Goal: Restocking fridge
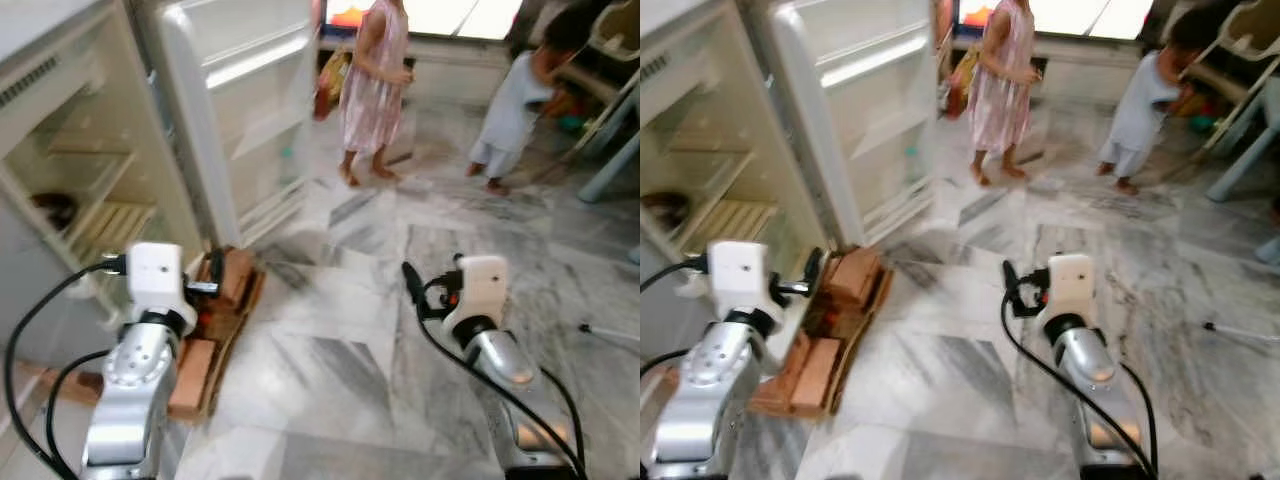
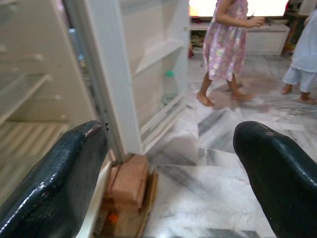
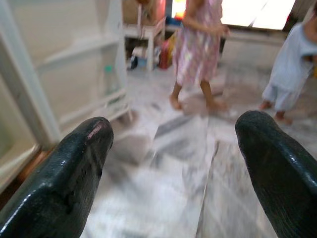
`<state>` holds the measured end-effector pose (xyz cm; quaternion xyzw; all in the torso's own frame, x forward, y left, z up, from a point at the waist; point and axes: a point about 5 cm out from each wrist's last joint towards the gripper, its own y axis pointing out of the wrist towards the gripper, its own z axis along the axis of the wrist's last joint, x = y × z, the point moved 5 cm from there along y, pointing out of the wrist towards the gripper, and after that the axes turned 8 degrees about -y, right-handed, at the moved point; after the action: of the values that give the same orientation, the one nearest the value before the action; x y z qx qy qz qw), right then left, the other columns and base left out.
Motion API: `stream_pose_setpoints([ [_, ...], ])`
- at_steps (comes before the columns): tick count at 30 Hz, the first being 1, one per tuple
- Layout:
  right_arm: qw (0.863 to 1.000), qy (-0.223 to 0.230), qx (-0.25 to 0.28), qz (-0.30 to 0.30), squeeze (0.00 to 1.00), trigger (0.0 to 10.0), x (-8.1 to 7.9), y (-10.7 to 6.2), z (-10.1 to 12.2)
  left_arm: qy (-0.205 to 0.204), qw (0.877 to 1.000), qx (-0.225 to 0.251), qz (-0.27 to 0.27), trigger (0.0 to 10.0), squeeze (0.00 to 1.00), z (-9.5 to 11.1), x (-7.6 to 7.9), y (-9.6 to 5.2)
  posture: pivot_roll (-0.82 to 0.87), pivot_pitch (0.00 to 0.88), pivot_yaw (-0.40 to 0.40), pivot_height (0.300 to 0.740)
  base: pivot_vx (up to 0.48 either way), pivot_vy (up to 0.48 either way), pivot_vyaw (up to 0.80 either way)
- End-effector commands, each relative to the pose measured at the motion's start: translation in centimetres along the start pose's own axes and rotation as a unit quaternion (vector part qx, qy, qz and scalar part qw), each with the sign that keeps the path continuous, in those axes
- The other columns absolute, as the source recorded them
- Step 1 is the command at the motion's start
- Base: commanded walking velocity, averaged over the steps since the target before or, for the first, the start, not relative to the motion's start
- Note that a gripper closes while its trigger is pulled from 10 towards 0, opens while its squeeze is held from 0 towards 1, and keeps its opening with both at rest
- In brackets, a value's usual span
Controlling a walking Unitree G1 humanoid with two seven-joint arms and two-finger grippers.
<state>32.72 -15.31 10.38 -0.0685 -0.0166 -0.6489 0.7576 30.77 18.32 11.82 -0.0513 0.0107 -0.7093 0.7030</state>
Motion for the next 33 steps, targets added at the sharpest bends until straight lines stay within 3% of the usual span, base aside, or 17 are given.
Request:
stream_pose_setpoints([
  [1,1.0,0.002,0.012,0.007,0.0,10.0,-0.6,0.3,0.7,0.005,1.0,0.001,0.013,10.0,0.0,0.1,-0.8,-0.1,0.08,0.086,-0.056,0.74,0.472,0.0,-0.8],
  [6,1.0,-0.004,0.021,-0.007,0.0,10.0,-0.2,0.5,1.1,0.001,1.0,0.002,0.013,10.0,0.0,0.0,-0.4,-0.2,0.07,0.083,-0.058,0.74,0.469,0.0,-0.8],
  [10,1.0,-0.007,0.024,-0.011,0.0,10.0,-0.4,0.5,1.2,-0.009,1.0,0.012,-0.023,10.0,0.0,0.3,1.2,-0.2,0.07,0.074,-0.06,0.74,0.47,0.0,-0.8],
  [18,0.999,-0.01,0.032,-0.011,0.0,10.0,-0.6,0.7,1.4,0.006,0.999,0.023,-0.042,10.0,0.0,0.8,1.9,0.1,0.07,0.066,-0.062,0.74,0.47,0.0,-0.8],
  [23,0.997,-0.055,0.037,-0.036,0.0,10.0,0.1,0.8,1.4,0.003,0.999,0.025,-0.045,10.0,0.0,0.8,2.1,0.2,0.07,0.06,-0.06,0.74,0.469,0.0,-0.8],
  [25,0.997,-0.055,0.038,-0.039,0.0,10.0,0.2,0.8,1.4,0.003,0.999,0.026,-0.047,10.0,0.0,0.8,2.1,0.3,0.07,0.059,-0.061,0.74,0.469,0.0,-0.8],
  [27,0.999,-0.022,0.035,-0.031,0.0,10.0,0.1,0.9,1.3,0.004,0.998,0.029,-0.051,10.0,0.0,0.9,2.3,0.4,0.07,0.059,-0.06,0.74,0.469,0.0,-0.8],
  [33,0.999,-0.011,0.047,-0.022,0.0,10.0,-0.3,1.0,1.8,0.003,0.998,0.031,-0.05,10.0,0.0,1.0,2.3,0.6,0.07,0.061,-0.059,0.74,0.472,0.0,-0.8],
])
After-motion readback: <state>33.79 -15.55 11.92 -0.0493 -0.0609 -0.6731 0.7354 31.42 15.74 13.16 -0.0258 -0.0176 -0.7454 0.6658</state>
